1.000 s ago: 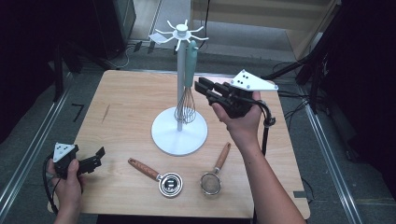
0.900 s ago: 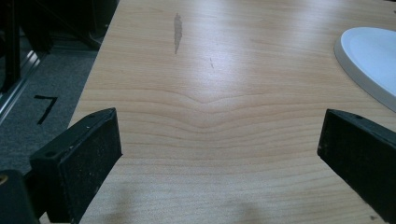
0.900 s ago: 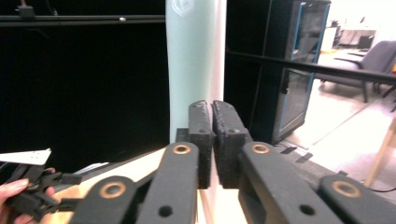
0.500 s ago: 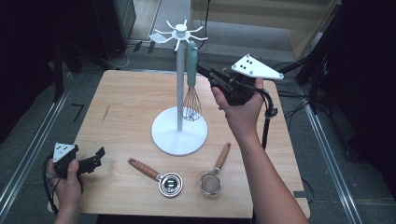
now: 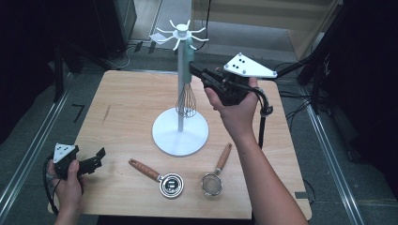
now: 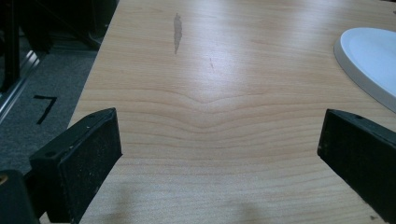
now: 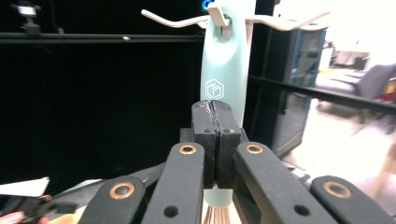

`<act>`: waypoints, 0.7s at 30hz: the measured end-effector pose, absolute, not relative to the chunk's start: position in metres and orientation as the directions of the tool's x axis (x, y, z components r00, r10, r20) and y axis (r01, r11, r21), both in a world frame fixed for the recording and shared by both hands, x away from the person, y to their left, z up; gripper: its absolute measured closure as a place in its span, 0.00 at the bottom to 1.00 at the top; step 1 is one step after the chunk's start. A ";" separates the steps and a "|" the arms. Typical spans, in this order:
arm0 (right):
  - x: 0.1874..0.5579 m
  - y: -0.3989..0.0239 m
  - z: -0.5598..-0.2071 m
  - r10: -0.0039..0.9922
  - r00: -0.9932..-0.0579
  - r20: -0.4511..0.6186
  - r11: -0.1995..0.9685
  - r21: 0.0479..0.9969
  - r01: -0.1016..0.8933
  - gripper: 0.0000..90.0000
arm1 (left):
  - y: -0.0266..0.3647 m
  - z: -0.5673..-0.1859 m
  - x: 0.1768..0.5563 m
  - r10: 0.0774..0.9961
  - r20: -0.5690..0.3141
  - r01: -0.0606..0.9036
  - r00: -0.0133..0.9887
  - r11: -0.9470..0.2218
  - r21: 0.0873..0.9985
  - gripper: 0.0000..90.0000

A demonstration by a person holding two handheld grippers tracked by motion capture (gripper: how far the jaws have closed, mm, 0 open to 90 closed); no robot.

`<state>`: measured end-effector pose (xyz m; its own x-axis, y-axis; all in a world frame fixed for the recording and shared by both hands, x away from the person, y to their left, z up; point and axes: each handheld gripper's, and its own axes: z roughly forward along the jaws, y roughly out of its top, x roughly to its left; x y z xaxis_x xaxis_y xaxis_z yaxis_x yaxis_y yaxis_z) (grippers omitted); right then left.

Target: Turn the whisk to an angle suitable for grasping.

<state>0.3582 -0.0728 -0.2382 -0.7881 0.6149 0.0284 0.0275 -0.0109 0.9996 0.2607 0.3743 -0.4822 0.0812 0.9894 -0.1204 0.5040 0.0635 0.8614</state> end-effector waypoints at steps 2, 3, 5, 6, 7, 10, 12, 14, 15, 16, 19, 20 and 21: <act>0.358 -0.076 -0.237 0.624 -0.780 0.049 -0.038 0.999 0.032 1.00 | 0.374 -0.482 0.261 0.989 -0.121 0.502 0.081 0.065 0.863 0.00; 0.359 -0.077 -0.236 0.631 -0.774 0.053 -0.048 0.998 0.029 1.00 | 0.374 -0.482 0.261 0.989 -0.123 0.501 0.080 0.067 0.863 0.00; 0.363 -0.080 -0.237 0.651 -0.757 0.061 -0.052 0.998 0.036 1.00 | 0.375 -0.482 0.261 0.989 -0.125 0.501 0.081 0.068 0.863 0.00; 0.365 -0.080 -0.238 0.654 -0.753 0.067 -0.051 0.998 0.045 1.00 | 0.375 -0.482 0.261 0.989 -0.125 0.502 0.081 0.068 0.862 0.00; 0.368 -0.079 -0.240 0.656 -0.751 0.070 -0.042 0.998 0.056 1.00 | 0.375 -0.482 0.261 0.989 -0.125 0.504 0.081 0.067 0.861 0.00; 0.370 -0.077 -0.242 0.655 -0.753 0.067 -0.033 0.998 0.059 1.00 | 0.375 -0.482 0.261 0.989 -0.124 0.503 0.081 0.067 0.861 0.00; 0.370 -0.075 -0.243 0.651 -0.756 0.070 -0.033 0.997 0.064 1.00 | 0.375 -0.482 0.261 0.989 -0.125 0.503 0.081 0.068 0.862 0.00; 0.371 -0.075 -0.245 0.636 -0.768 0.073 -0.032 0.997 0.068 1.00 | 0.375 -0.482 0.261 0.989 -0.124 0.504 0.081 0.067 0.861 0.00; 0.371 -0.074 -0.245 0.632 -0.772 0.068 -0.029 0.997 0.064 1.00 | 0.375 -0.482 0.261 0.989 -0.125 0.503 0.081 0.067 0.861 0.00; 0.370 -0.072 -0.245 0.625 -0.778 0.068 -0.024 0.997 0.068 1.00 | 0.375 -0.482 0.261 0.989 -0.126 0.503 0.081 0.068 0.862 0.00; 0.367 -0.069 -0.245 0.617 -0.785 0.054 -0.010 0.998 0.061 1.00 | 0.375 -0.482 0.261 0.989 -0.125 0.503 0.080 0.068 0.862 0.00; 0.366 -0.068 -0.245 0.613 -0.788 0.052 -0.007 0.998 0.061 1.00 | 0.375 -0.482 0.261 0.989 -0.124 0.504 0.081 0.067 0.861 0.00; 0.365 -0.067 -0.245 0.611 -0.790 0.049 -0.004 0.998 0.059 1.00 | 0.375 -0.482 0.261 0.989 -0.124 0.504 0.081 0.067 0.861 0.00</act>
